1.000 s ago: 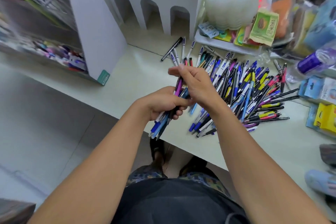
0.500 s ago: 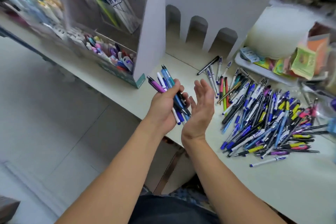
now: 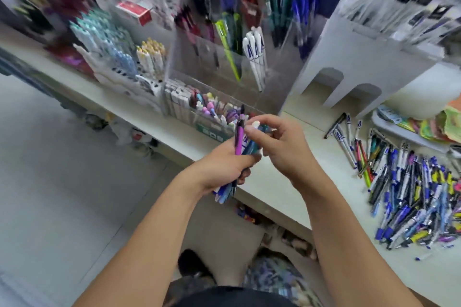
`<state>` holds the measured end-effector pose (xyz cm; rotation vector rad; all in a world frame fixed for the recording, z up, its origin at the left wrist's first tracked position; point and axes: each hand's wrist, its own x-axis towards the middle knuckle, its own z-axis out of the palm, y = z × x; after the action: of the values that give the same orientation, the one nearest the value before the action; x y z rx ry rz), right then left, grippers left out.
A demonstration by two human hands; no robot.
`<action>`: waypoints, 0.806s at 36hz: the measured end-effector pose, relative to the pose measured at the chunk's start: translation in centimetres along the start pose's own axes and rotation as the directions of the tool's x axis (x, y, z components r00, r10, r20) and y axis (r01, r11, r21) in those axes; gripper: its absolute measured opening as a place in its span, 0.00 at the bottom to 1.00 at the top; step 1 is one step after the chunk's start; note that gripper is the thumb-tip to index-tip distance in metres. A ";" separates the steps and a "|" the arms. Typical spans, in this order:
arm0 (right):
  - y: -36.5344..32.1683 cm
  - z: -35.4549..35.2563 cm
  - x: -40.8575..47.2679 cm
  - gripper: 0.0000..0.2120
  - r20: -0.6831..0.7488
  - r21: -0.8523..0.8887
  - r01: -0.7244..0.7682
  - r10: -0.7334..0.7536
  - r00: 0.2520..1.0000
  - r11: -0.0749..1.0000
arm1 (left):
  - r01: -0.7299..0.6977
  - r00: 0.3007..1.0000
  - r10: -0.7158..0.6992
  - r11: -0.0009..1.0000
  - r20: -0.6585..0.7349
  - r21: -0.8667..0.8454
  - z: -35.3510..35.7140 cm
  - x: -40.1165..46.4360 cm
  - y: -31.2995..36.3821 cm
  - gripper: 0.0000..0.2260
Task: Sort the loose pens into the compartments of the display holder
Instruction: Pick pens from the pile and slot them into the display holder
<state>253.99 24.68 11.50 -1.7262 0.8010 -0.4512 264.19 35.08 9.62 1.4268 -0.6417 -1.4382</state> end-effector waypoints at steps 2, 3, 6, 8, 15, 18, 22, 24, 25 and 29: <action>-0.7 0.4 0.7 0.03 -0.008 0.099 -0.034 0.035 0.999 0.994 | -0.028 0.999 0.029 1.000 0.020 -0.010 -1.0 0.3 1.0 0.07; -1.1 0.4 1.1 0.03 -0.011 0.170 -0.046 0.049 0.999 0.984 | -0.037 0.999 0.039 0.998 0.031 -0.057 -1.5 0.5 1.4 0.05; -1.9 0.0 2.2 0.03 -0.023 0.334 -0.070 0.083 0.996 0.940 | -0.040 0.995 0.059 0.975 0.083 -0.221 -3.0 1.4 2.2 0.04; -2.2 0.2 3.2 0.02 -0.048 0.366 -0.063 0.087 0.995 0.928 | -0.039 0.991 0.073 0.959 0.111 -0.280 -3.8 2.1 2.5 0.05; -3.3 1.2 7.9 0.04 -0.103 0.348 0.017 0.020 0.994 0.937 | 0.015 0.995 0.031 0.883 0.090 -0.469 -6.8 4.2 4.3 0.17; -3.9 1.2 10.2 0.04 -0.066 0.290 0.036 -0.017 0.998 0.956 | 0.063 0.993 0.005 0.832 0.122 -0.551 -7.8 5.2 5.4 0.16; -4.9 0.8 12.2 0.05 -0.111 0.291 0.083 -0.053 0.992 0.953 | 0.032 0.992 0.039 0.844 0.120 -0.536 -9.2 6.7 6.6 0.14; -5.4 0.0 12.6 0.05 -0.143 0.284 0.124 -0.086 0.986 0.951 | -0.027 0.996 0.064 0.862 0.057 -0.506 -9.7 7.5 7.1 0.12; -5.8 -0.4 12.6 0.05 -0.151 0.302 0.136 -0.093 0.984 0.944 | -0.047 0.997 0.072 0.866 0.032 -0.498 -9.8 7.8 7.4 0.10; -7.0 -1.5 11.9 0.05 -0.215 0.284 0.274 -0.217 0.952 0.919 | -0.075 0.995 0.095 0.865 0.016 -0.496 -9.9 9.0 8.2 0.09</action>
<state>263.27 16.18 17.43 -1.5070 0.5997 -0.8702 277.26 26.48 11.18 0.9536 -0.3162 -1.4330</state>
